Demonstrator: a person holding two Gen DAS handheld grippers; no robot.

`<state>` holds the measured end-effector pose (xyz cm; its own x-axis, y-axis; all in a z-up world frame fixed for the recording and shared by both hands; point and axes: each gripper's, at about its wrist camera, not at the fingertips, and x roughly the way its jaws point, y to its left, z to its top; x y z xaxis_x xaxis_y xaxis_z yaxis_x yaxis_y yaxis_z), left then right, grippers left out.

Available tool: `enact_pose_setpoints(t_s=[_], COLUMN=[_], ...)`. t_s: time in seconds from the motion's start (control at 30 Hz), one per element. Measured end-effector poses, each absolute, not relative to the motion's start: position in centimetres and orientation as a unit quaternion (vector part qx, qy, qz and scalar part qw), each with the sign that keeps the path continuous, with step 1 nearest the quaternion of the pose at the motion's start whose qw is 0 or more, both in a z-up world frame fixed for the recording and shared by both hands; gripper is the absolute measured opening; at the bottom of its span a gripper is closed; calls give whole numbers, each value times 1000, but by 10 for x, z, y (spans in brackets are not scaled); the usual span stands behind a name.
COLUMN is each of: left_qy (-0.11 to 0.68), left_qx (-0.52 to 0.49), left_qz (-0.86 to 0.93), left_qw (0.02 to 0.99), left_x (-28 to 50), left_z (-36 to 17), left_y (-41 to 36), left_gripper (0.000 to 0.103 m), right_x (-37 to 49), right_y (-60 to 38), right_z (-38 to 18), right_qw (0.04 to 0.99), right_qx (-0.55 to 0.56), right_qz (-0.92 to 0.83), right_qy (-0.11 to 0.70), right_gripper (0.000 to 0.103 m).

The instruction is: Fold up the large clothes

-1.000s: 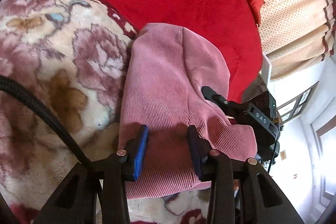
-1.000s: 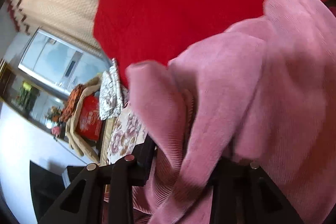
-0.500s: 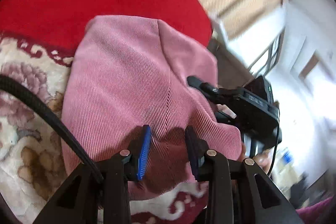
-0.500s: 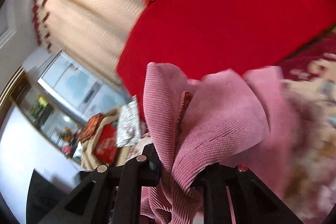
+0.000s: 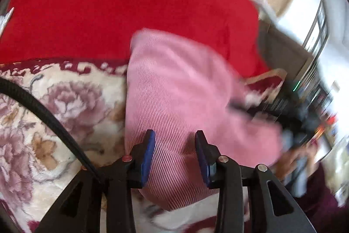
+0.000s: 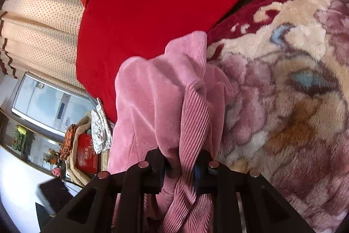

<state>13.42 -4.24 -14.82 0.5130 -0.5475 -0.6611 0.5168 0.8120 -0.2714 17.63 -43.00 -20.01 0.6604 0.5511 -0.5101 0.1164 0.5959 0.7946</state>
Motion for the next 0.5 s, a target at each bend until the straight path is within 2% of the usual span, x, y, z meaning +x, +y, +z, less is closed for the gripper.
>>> enact_pose_setpoints(t_s=[0.03, 0.07, 0.1, 0.13, 0.17, 0.27, 0.43, 0.5], left_qy=[371, 354, 344, 342, 346, 356, 352, 353], left_qx=[32, 66, 86, 88, 78, 54, 66, 62], left_qz=[-289, -282, -275, -269, -269, -278, -276, -277], left_qw=[882, 889, 894, 896, 895, 891, 892, 891], left_x=[127, 124, 118, 116, 116, 127, 130, 133], left_z=[-151, -153, -152, -152, -152, -153, -153, -157], left_y=[-54, -65, -71, -71, -68, -75, -83, -82], left_gripper=[39, 39, 39, 39, 39, 39, 39, 39], right_x=[181, 186, 190, 193, 197, 186, 149, 148], right_y=[-432, -432, -428, -427, -427, -434, -443, -434], right_z=[-197, -192, -190, -192, -196, -189, -117, -101], right_qw=[813, 829, 840, 851, 852, 846, 911, 911], right_qx=[421, 398, 380, 354, 343, 377, 329, 324], right_qz=[128, 114, 100, 72, 46, 52, 37, 79], right_qy=[382, 375, 374, 381, 393, 374, 247, 240], right_gripper=[32, 39, 60, 72, 77, 73, 72, 56])
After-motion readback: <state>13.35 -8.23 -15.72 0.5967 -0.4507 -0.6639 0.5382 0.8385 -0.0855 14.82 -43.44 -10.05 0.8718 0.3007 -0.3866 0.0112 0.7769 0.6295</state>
